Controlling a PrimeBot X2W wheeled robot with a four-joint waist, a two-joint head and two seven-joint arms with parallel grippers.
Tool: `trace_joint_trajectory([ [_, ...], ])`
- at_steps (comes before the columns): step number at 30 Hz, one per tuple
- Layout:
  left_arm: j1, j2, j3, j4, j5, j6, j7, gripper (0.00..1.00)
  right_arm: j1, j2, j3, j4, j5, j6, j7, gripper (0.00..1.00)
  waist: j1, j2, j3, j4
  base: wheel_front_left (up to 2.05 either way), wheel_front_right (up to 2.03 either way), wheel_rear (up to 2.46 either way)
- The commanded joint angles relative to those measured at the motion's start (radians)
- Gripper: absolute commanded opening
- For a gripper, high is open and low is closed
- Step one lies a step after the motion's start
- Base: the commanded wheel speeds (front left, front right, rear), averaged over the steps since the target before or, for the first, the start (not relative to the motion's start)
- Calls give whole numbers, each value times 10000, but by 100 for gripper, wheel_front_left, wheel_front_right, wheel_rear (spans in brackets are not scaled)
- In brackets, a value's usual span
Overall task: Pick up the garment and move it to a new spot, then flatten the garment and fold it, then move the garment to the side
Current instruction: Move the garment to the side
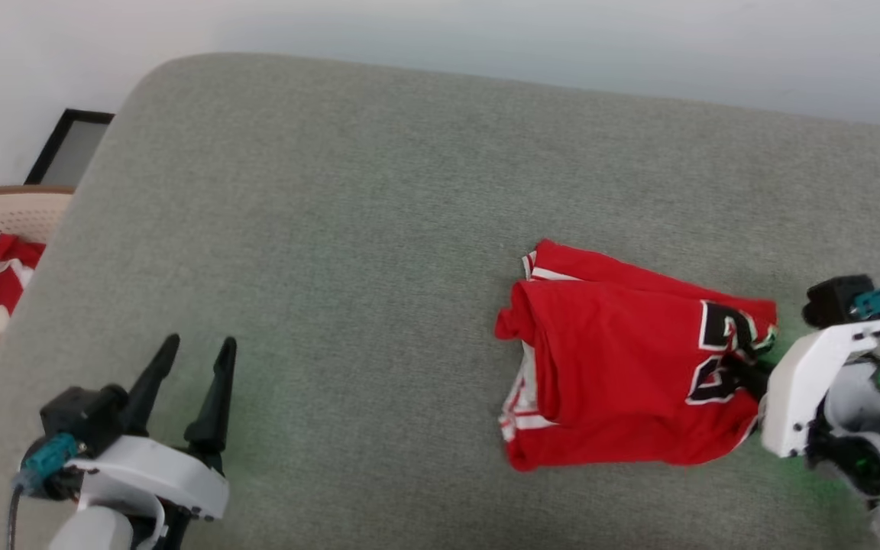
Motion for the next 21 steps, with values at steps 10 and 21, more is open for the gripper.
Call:
trace_joint_trajectory([
  [10, -810, -44, -281, -226, 384, -88, -55, 100, -584, -1409, -304, -1031, -669, -35, 614, 0, 0, 0, 333, -918, 0, 0, 0],
  [21, -2197, -145, -1009, 18, 652, -262, -62, 100, -1907, -2736, -284, -1526, -878, -35, 715, 0, 0, 0, 1141, -2424, 0, 0, 0],
])
